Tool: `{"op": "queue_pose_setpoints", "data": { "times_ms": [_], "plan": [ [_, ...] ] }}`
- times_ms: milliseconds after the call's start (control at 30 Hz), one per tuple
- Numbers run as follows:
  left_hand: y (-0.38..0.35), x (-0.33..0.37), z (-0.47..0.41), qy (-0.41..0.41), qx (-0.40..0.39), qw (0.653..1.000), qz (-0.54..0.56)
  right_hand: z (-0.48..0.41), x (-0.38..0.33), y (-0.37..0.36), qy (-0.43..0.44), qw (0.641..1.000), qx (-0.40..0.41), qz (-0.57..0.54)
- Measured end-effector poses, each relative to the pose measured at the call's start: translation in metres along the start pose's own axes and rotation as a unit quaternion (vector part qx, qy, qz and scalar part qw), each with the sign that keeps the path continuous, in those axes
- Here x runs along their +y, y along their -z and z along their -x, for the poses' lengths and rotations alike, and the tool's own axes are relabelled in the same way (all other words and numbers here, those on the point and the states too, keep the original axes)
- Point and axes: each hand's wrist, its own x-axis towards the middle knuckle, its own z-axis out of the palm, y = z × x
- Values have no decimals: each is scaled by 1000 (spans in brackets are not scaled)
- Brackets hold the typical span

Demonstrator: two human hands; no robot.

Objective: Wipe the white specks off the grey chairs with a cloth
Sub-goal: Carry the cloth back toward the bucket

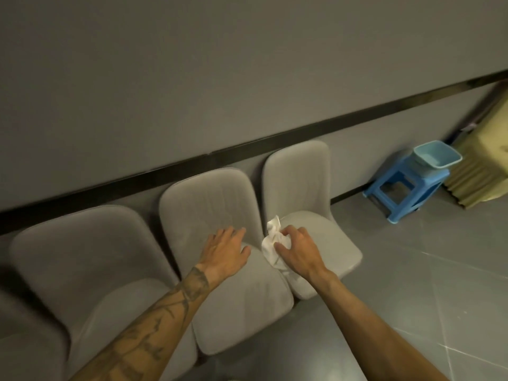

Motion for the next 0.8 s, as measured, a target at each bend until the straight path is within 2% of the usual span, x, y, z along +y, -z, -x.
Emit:
{"op": "queue_pose_setpoints", "data": {
  "times_ms": [567, 800],
  "plan": [
    [-18, 361, -206, 16, 32, 999, 1, -165, 279, 272, 27, 1000, 0, -6],
    [-30, 489, -330, 1, 40, 999, 5, -260, 381, 362, 22, 1000, 3, -4]
  ]
}}
